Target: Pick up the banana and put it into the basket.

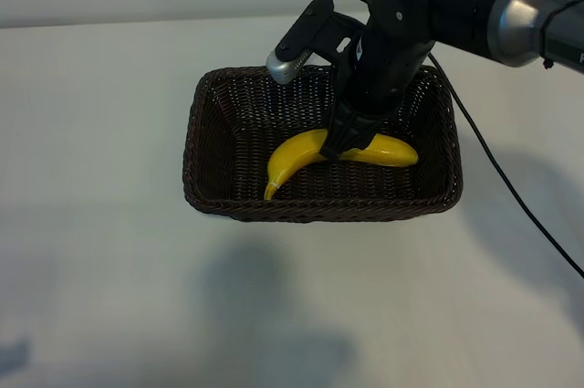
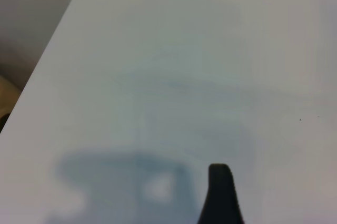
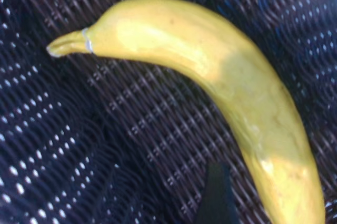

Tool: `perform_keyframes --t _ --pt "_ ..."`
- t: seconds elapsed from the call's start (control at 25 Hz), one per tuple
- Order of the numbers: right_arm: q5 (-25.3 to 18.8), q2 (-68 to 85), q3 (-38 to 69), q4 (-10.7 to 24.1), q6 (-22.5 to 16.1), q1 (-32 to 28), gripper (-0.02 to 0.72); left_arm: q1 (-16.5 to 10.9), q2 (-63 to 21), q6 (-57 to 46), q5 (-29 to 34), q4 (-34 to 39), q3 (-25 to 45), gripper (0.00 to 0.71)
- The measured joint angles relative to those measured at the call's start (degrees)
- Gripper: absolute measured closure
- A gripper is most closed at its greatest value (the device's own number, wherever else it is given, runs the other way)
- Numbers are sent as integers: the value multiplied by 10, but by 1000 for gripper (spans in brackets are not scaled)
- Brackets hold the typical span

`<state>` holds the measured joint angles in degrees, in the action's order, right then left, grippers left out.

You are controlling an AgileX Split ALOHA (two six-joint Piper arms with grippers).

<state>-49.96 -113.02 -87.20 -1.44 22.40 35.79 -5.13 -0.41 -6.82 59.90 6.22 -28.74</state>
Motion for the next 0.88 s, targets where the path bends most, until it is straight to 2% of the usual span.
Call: perform_keyframes --t 0.2,0.4,0.52,0.72,0.88 --pt "-27 0 -63 -1 -24 -18 136 0 0 0 0 0 0 150" --pt "-35 1 -88 -8 -34 -78 136 0 0 0 0 0 0 150" --pt "-35 1 -90 -24 -46 -126 136 0 0 0 0 0 0 150" --pt "-47 1 -90 -63 -118 -220 136 0 0 0 0 0 0 150" --pt "-72 1 -90 -69 -185 -294 136 0 0 0 0 0 0 150"
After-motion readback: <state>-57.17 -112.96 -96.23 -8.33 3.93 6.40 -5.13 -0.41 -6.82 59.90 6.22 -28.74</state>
